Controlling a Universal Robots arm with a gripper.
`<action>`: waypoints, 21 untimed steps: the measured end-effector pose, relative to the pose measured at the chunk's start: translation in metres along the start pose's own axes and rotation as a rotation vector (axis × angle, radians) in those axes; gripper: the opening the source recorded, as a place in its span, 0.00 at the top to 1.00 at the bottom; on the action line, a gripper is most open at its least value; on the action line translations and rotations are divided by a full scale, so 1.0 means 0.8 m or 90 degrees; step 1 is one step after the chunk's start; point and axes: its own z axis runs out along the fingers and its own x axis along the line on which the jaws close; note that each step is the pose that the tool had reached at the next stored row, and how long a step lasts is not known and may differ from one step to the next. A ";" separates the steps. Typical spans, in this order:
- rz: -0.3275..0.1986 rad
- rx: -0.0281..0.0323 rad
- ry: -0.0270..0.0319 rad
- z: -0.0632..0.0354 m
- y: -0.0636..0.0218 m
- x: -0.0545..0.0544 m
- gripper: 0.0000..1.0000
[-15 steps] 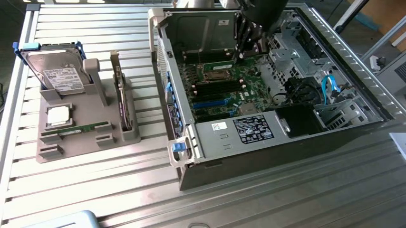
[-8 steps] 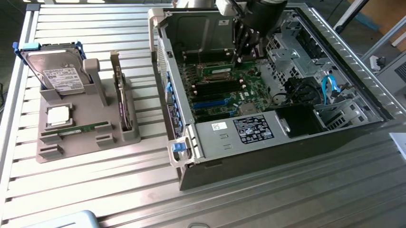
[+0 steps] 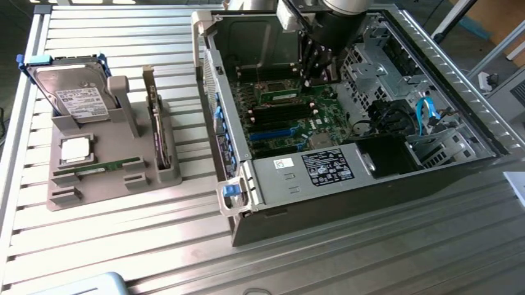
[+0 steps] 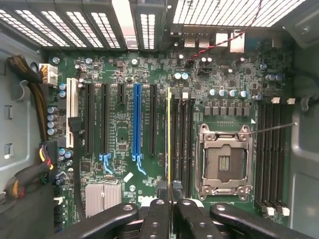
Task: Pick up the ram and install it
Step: 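Insert the ram into the slot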
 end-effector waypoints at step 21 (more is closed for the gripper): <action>0.000 0.0000 0.0000 0.043 -0.001 0.002 0.88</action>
